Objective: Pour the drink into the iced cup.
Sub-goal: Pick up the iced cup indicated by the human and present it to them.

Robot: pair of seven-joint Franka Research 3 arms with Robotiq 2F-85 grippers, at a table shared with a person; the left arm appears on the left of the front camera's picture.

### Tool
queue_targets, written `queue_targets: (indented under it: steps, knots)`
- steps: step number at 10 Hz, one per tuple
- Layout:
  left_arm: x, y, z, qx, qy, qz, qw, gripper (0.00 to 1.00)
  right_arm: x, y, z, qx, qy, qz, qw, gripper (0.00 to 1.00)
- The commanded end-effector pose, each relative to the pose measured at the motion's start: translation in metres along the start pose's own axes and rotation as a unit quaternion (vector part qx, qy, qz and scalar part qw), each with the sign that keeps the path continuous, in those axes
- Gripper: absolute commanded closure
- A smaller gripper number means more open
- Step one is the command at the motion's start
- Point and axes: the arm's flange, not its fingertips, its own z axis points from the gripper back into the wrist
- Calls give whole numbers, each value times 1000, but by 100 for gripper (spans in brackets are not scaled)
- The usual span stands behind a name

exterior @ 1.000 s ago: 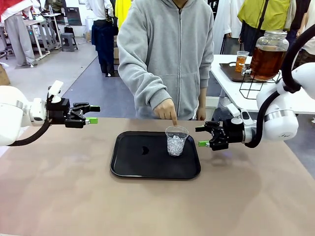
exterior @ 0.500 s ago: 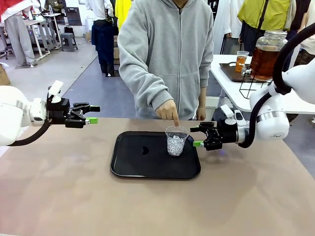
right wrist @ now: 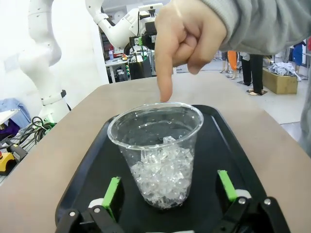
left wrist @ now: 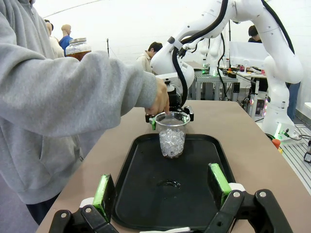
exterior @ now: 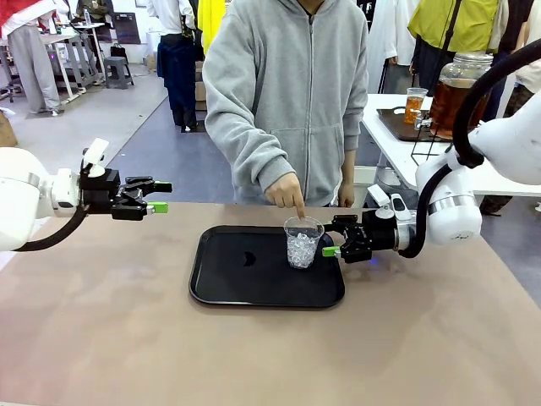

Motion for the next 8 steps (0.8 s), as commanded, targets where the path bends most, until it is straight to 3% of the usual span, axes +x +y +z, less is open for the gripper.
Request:
queue_targets:
  steps: [1, 8]
  knots:
    - [2, 0, -2, 4, -3, -1, 1000, 0, 3, -5, -9, 5, 4, -14, 1000, 0]
    - [2, 0, -2, 4, -3, -1, 1000, 0, 1, 1, -26, 30, 6, -20, 999, 0]
